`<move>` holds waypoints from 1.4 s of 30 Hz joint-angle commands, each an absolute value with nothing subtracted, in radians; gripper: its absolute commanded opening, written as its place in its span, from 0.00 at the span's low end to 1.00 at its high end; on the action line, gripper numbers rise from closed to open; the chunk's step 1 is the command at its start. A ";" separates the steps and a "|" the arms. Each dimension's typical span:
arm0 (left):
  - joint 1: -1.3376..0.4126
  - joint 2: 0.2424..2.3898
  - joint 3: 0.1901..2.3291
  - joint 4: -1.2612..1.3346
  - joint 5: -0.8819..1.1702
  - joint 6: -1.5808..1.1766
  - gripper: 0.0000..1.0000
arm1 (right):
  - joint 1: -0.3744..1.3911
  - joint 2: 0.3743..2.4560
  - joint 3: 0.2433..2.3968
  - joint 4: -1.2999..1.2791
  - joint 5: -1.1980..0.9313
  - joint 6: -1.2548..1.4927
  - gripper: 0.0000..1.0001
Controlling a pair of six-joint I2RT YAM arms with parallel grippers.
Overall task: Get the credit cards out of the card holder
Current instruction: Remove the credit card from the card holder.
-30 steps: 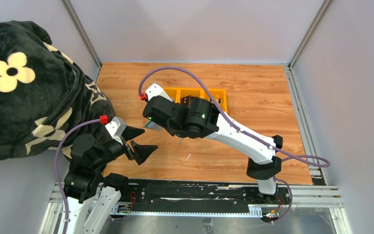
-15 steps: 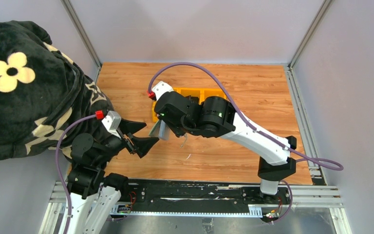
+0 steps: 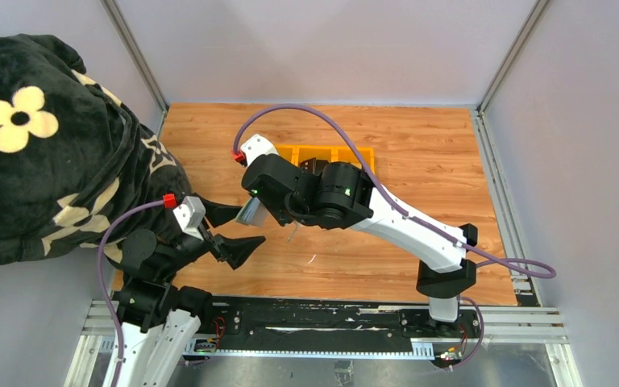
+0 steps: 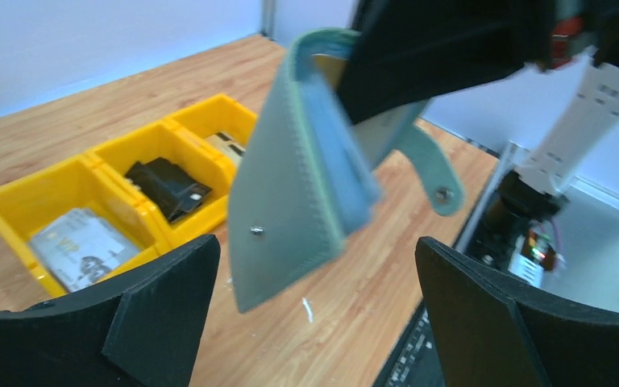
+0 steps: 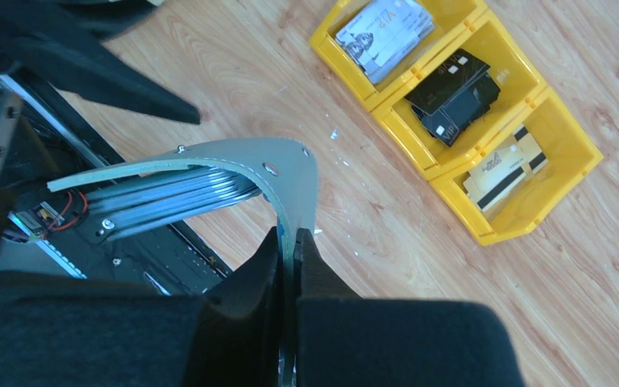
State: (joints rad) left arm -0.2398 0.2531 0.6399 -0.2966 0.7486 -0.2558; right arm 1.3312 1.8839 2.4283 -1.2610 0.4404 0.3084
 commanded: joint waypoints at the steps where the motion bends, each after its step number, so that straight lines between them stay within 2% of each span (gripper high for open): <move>1: -0.244 0.268 0.609 -0.195 0.585 -0.230 1.00 | 1.357 1.897 2.482 -1.192 0.446 0.323 0.00; 6: -0.244 0.281 0.629 -0.206 0.493 -0.170 0.99 | 1.357 1.832 2.391 -1.141 0.358 0.313 0.00; 10: -0.244 0.277 0.673 -0.255 0.580 -0.169 0.97 | 1.346 1.723 2.231 -1.019 0.206 0.284 0.00; 14: -0.244 0.293 0.776 -0.407 0.716 -0.047 0.97 | 1.316 1.665 2.170 -1.007 0.056 0.278 0.00; 17: -0.244 0.331 0.838 -0.523 0.808 0.020 0.91 | 1.303 1.626 2.130 -0.998 0.019 0.263 0.00; 20: -0.244 0.351 0.878 -0.596 0.874 0.055 0.81 | 1.279 1.566 2.064 -0.953 -0.078 0.256 0.00; 25: -0.244 0.366 0.902 -0.578 0.931 -0.028 0.60 | 1.234 1.446 1.912 -0.826 -0.244 0.266 0.00; 29: -0.243 0.378 0.910 -0.492 0.921 -0.130 0.58 | 1.219 1.389 1.835 -0.753 -0.344 0.267 0.00; 35: -0.244 0.413 0.895 -0.252 1.006 -0.431 0.58 | 1.216 1.374 1.802 -0.730 -0.425 0.233 0.00; 38: -0.244 0.437 0.907 -0.245 1.074 -0.471 0.59 | 1.213 1.354 1.767 -0.705 -0.474 0.191 0.00; 42: -0.244 0.460 0.926 -0.317 1.163 -0.444 0.51 | 1.196 1.316 1.715 -0.667 -0.527 0.148 0.00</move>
State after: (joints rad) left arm -0.2398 0.4362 0.8894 -0.3103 1.0550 -0.4011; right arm 1.2171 1.3697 1.7508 -0.7547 -0.4198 0.2138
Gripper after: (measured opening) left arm 0.546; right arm 0.038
